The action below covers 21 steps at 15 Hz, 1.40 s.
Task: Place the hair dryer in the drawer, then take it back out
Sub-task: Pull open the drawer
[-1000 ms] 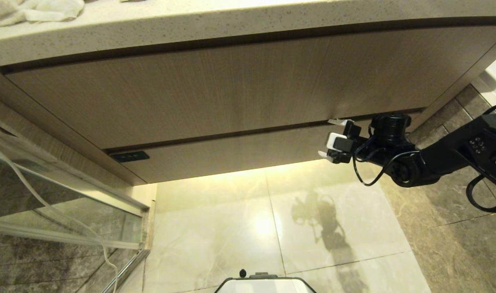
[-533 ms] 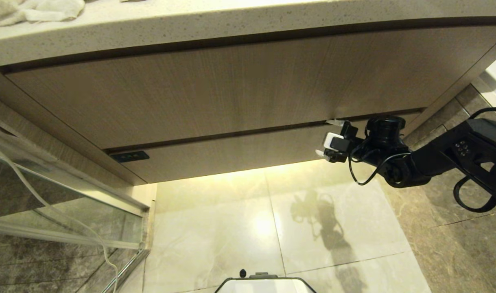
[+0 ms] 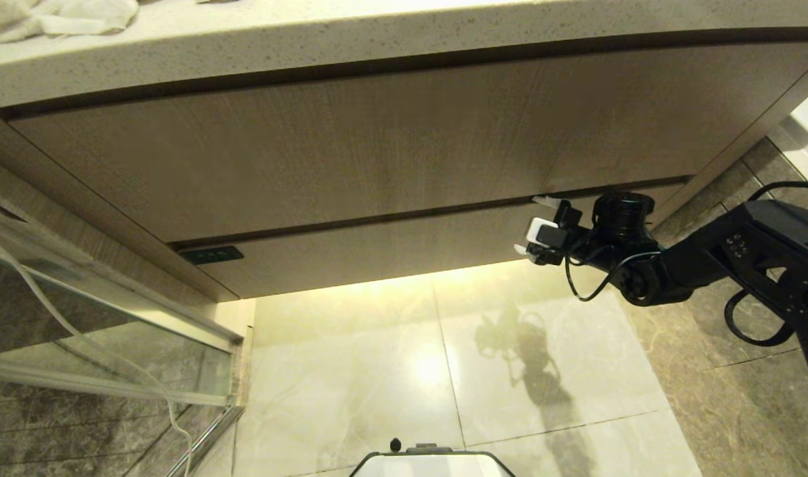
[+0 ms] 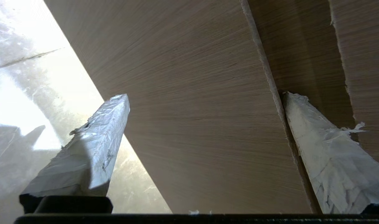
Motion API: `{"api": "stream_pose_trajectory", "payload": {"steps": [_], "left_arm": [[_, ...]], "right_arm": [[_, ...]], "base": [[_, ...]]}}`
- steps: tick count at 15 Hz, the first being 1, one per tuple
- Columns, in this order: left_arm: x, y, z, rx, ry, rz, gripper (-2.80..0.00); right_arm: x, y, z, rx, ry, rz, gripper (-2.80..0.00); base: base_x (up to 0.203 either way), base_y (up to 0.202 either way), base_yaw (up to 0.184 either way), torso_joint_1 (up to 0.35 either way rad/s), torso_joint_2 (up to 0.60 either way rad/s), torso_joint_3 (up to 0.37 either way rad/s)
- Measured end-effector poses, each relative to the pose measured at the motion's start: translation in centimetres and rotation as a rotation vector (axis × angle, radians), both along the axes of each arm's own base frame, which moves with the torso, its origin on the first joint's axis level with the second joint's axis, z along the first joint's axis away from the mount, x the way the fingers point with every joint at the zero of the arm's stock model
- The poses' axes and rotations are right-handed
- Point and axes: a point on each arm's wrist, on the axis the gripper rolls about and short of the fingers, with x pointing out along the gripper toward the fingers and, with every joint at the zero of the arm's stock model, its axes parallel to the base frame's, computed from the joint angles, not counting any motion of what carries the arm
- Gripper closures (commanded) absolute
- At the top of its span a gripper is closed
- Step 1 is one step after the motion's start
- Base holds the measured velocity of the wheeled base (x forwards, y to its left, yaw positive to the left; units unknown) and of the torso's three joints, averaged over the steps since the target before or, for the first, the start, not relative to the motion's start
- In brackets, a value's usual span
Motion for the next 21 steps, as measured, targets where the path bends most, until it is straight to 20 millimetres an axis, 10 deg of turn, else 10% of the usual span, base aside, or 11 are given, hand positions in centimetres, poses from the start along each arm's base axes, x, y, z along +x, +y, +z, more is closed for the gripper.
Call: {"api": "stream_pose_trajectory", "payload": {"steps": [21], "left_arm": [[0.0, 0.0, 0.0, 0.000, 0.000, 0.000, 0.00]], "right_arm": [[-3.0, -2.5, -0.1, -0.028, 0.422, -0.090, -2.80]], "base": [[0.000, 0.000, 0.000, 0.000, 0.00, 0.000]]}}
